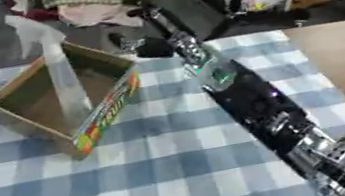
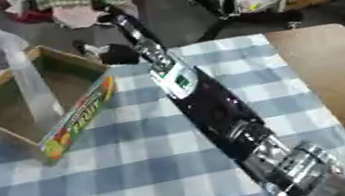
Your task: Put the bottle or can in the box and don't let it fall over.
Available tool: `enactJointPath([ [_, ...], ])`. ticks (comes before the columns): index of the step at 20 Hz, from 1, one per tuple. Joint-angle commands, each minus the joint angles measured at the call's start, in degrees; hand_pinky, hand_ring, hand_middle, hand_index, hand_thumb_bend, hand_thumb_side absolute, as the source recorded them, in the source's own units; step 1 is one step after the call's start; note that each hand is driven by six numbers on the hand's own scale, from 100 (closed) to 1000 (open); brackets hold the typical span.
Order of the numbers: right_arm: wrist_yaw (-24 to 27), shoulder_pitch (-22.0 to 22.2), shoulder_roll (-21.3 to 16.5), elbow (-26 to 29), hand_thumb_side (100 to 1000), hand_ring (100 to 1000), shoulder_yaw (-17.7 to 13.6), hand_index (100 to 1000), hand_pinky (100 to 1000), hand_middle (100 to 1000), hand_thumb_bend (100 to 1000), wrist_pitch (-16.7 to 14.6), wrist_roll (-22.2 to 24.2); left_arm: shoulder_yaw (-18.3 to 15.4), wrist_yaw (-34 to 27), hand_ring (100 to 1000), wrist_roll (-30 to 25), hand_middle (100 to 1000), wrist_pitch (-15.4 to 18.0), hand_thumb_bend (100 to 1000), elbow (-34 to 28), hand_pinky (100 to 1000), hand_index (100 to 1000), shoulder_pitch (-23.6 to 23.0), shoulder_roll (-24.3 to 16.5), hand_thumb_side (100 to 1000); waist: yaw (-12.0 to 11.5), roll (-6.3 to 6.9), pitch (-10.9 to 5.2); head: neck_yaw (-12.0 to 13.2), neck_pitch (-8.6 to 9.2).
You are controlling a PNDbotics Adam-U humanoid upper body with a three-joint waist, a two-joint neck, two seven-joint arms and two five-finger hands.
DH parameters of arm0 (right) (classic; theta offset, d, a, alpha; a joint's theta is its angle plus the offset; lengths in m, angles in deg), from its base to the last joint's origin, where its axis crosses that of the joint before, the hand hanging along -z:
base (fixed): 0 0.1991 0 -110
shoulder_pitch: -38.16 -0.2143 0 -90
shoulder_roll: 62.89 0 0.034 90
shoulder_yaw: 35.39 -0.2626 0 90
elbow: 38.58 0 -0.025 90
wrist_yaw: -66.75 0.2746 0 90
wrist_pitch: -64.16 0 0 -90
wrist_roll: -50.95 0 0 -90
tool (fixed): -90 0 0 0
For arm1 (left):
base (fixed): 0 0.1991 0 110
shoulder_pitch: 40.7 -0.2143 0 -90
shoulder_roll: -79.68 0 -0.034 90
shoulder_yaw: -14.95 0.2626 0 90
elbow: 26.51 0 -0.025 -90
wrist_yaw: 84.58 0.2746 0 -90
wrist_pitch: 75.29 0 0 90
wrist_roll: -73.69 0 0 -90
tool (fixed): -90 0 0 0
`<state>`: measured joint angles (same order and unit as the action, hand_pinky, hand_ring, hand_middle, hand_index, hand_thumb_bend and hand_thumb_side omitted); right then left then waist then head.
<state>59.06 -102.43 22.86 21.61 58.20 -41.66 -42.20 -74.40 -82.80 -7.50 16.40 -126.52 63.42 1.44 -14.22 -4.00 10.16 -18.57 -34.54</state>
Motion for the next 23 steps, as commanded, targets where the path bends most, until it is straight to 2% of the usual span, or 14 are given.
enactJointPath([
  [1, 3.32, 2.33, -3.74, 6.04, 442, 897, -0.96, 1000, 1000, 906, 390, -0.66, -1.73, -1.56, 0.7, 1000, 1.37, 1000, 0.1, 773, -0.61, 1000, 976, -0.5, -1.92, 640, 2.32, 0.05, -1.65, 4.15, -1.0],
  [4, 6.25, 7.08, -2.99, 10.79, 412, 892, -1.56, 963, 1000, 862, 365, -0.82, -2.11, -2.68, 1.23, 1000, 2.53, 1000, 0.04, 773, -0.58, 1000, 976, -1.88, -2.73, 642, 7.07, -0.16, -1.95, 8.57, -1.83],
  [6, 8.06, 10.16, -1.67, 13.87, 356, 892, -2.32, 941, 1000, 845, 373, -0.4, -1.7, -3.23, 1.44, 1000, 3.16, 1000, -0.03, 773, -0.51, 1000, 976, -2.59, -3.01, 643, 10.11, -0.18, -1.89, 11.2, -2.31],
  [7, 8.23, 11.64, -0.75, 15.34, 393, 894, -2.99, 935, 1000, 839, 350, 0.05, -1.64, -3.42, 1.59, 1000, 3.38, 1000, -0.06, 772, -0.49, 1000, 976, -2.75, -3.06, 644, 11.49, -0.11, -1.7, 12.15, -2.47],
  [9, 7.2, 14.59, 1.2, 18.05, 385, 898, -4.63, 900, 1000, 803, 349, 1.41, -1.38, -3.47, 1.82, 1000, 3.55, 1000, -0.1, 772, -0.45, 1000, 976, -2.97, -3.02, 646, 13.3, 0.26, -1.31, 13.26, -2.64],
  [14, 2.84, 22.06, 6.48, 22.81, 338, 873, -9.13, 761, 999, 653, 340, 2.15, -2.84, -3.13, 2.04, 1000, 3.15, 1000, -0.16, 773, -0.49, 1000, 976, -3.64, -2.87, 648, 14.12, 1.21, -1.14, 13.04, -3.3],
  [18, -0.96, 28.26, 8.88, 27.63, 338, 873, -10.34, 761, 999, 653, 340, 1.63, -4.38, -2.87, 1.99, 1000, 2.86, 1000, -0.2, 773, -0.45, 1000, 976, -4.01, -2.78, 648, 13.86, 1.34, -1.59, 12.56, -3.81],
  [19, -1.86, 29.71, 9.5, 28.41, 203, 792, -10.82, 523, 956, 442, 247, 1.86, -4.8, -2.85, 1.94, 1000, 2.84, 1000, -0.22, 771, -0.42, 1000, 976, -4.11, -2.62, 648, 13.98, 1.6, -1.76, 12.48, -3.33],
  [23, -5.5, 35.63, 12.18, 32.97, 172, 787, -12.33, 473, 957, 391, 218, 2.85, -8.03, -2.58, 1.85, 1000, 2.62, 1000, -0.25, 771, -0.27, 1000, 976, -4.84, -2.28, 648, 13.78, 2.0, -2.67, 12.85, -3.07],
])
